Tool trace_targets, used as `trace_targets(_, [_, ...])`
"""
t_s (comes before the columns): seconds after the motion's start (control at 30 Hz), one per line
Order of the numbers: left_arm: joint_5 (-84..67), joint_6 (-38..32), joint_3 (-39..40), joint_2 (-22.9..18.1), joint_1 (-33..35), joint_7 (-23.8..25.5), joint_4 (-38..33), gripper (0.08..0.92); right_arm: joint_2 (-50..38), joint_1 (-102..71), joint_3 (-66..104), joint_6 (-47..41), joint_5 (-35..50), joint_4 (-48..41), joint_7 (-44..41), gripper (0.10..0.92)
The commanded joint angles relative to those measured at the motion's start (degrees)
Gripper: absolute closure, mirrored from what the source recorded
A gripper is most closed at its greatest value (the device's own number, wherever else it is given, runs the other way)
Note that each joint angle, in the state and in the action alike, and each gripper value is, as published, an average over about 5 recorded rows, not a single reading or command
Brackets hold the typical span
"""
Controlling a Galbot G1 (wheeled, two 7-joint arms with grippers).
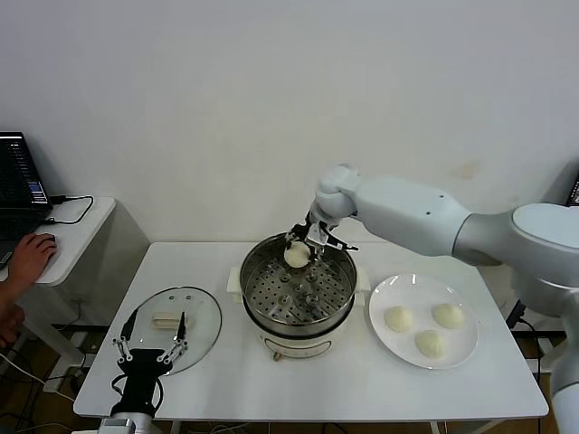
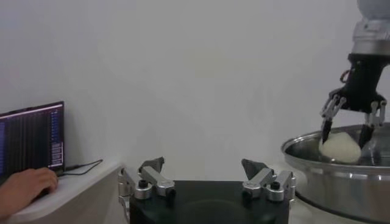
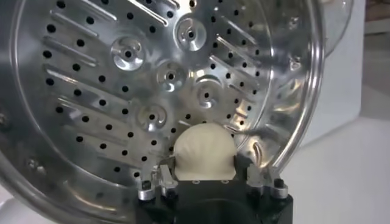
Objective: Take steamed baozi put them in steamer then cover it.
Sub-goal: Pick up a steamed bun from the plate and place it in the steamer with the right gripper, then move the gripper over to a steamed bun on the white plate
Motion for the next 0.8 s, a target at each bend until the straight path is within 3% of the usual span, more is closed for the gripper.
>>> trace_targets(0.03, [0.0,0.0,0.1,0.1,0.0,0.0,-0.1,0.177,0.9,0.2,0.3,1.5,-1.0,-1.0,0.6,0.233])
trace_targets(0.2, [0.0,0.1,0.2,0.5,-0.1,0.2,-0.7,0.177,-4.0,7.8,-1.2,-6.1,10.7,8.2,-4.2,0.204])
trace_targets(0.43, [-1.0,0.6,-0.4,2.3,-0.2,0.3,-1.4,0.177,-21.5,17.3,-1.9,-32.7,29.0,27.0,-11.2,0.202])
trace_targets(0.57, [-2.0,1.2,-0.6,3.7,-0.8,0.3,-1.2,0.177,-34.5,20.6,-4.0,-41.2,31.4,35.1,-11.4,0.203])
trace_targets(0.8, [-3.2,2.2,0.6,4.9,-2.7,0.5,-0.4,0.177,-50.6,16.1,-4.6,-46.2,30.1,43.0,-9.0,0.202])
